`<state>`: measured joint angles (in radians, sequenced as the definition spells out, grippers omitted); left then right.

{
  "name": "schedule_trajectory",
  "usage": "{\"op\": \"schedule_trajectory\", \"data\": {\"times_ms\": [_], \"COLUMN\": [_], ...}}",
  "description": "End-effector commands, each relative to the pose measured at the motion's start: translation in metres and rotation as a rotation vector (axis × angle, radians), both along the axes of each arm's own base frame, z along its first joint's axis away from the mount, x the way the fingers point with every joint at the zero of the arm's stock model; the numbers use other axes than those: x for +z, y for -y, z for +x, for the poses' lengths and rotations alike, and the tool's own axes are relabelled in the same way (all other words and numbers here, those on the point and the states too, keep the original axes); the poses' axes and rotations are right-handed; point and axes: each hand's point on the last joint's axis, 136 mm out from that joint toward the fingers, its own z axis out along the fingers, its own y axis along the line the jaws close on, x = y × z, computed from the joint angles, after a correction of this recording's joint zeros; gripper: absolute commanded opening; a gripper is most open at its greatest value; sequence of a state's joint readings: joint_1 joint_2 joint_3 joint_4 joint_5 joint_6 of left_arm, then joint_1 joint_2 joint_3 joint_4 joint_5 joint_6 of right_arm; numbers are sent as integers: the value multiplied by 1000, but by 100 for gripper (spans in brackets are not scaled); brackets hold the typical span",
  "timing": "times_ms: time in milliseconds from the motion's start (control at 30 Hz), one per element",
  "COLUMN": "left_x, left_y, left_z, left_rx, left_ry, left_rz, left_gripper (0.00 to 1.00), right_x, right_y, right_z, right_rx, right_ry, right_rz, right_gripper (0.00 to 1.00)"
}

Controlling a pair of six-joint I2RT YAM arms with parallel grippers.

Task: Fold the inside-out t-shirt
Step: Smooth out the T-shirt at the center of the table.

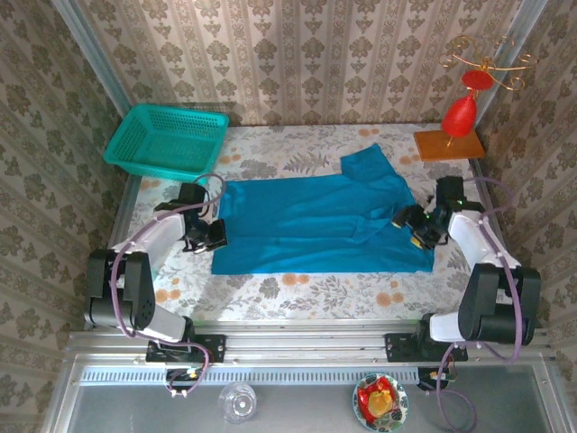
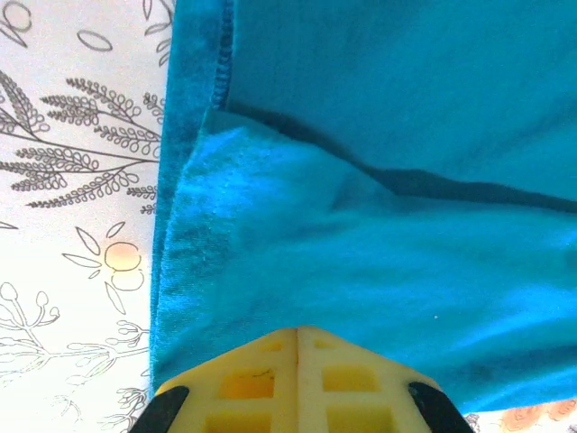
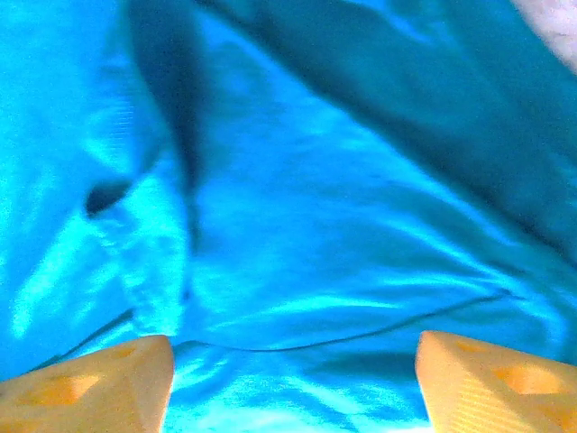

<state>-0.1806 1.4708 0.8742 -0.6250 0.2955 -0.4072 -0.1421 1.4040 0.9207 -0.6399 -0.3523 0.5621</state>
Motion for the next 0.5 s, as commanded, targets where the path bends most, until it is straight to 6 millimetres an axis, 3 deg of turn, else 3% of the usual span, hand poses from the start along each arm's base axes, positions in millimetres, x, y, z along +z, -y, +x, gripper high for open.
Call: {"op": "schedule_trajectory", "data": {"times_ms": [0, 133, 333, 467], "left_x": [5, 3, 2, 0], "left_y": [10, 14, 13, 10], "left_z": [-5, -7, -11, -14], "left_rx": [-31, -45, -45, -40], "left_ry": [-19, -21, -19, -23], "left_rz": [-25, -23, -9, -1], "left_gripper": [5, 5, 5, 5], "right_x": [7, 4, -17, -32], "right_y": [-32, -58, -57, -66], "right_z": [29, 54, 68, 70], "right_rx": [122, 293, 362, 376], "right_ry": [10, -46, -173, -198], "right_rz": [-3, -206, -388, -382], "right_gripper": [60, 49, 37, 34]}}
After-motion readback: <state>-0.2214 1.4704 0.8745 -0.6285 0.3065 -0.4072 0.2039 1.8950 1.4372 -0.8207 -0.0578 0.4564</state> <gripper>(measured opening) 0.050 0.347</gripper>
